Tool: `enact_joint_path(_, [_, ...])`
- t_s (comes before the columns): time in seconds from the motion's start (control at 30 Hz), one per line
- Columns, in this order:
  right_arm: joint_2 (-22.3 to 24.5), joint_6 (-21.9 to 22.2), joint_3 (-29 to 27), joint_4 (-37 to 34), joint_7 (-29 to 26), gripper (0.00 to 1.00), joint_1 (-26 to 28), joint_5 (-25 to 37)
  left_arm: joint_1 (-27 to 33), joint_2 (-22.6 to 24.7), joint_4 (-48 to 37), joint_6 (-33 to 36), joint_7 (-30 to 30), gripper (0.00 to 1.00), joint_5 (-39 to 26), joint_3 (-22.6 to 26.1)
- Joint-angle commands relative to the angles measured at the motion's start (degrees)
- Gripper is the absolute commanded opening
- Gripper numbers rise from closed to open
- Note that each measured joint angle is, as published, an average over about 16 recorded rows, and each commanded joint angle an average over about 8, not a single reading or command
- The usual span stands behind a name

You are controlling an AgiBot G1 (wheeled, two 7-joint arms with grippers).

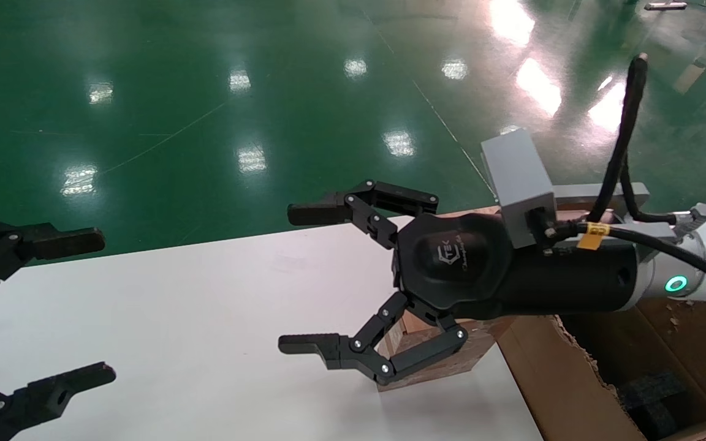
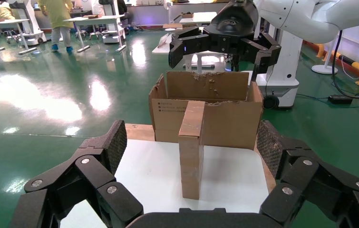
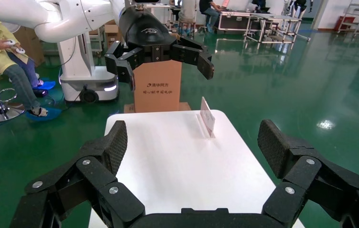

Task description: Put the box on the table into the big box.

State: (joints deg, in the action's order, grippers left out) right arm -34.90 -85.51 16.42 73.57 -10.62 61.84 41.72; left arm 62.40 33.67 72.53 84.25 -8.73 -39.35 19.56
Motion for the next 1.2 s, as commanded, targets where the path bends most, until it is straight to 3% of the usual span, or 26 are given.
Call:
enact_joint_path(0.03, [0.0, 0.0, 0.0, 0.0, 0.0, 1.00, 0.0, 0.0, 0.0, 0.0, 0.0, 0.0, 0.0, 1.00, 0.0, 0.0])
enact_joint_path(0.5, [0.0, 0.0, 0.0, 0.0, 0.0, 1.00, 0.0, 0.0, 0.0, 0.0, 0.0, 0.0, 0.0, 1.00, 0.0, 0.0])
enact_joint_path(0.53, [0.0, 0.0, 0.0, 0.0, 0.0, 0.97, 0.0, 0.0, 0.0, 0.0, 0.0, 0.0, 0.0, 1.00, 0.0, 0.0])
enact_joint_path(0.57, [0.0, 0.0, 0.0, 0.0, 0.0, 0.86, 0.0, 0.0, 0.0, 0.0, 0.0, 0.0, 0.0, 1.00, 0.0, 0.0])
enact_joint_path(0.8, [0.0, 0.0, 0.0, 0.0, 0.0, 0.02, 0.0, 0.0, 0.0, 0.0, 0.0, 0.0, 0.0, 1.00, 0.0, 0.0])
enact_joint_path(1.2, [0.0, 0.0, 0.0, 0.0, 0.0, 0.00, 0.0, 0.0, 0.0, 0.0, 0.0, 0.0, 0.0, 1.00, 0.0, 0.0])
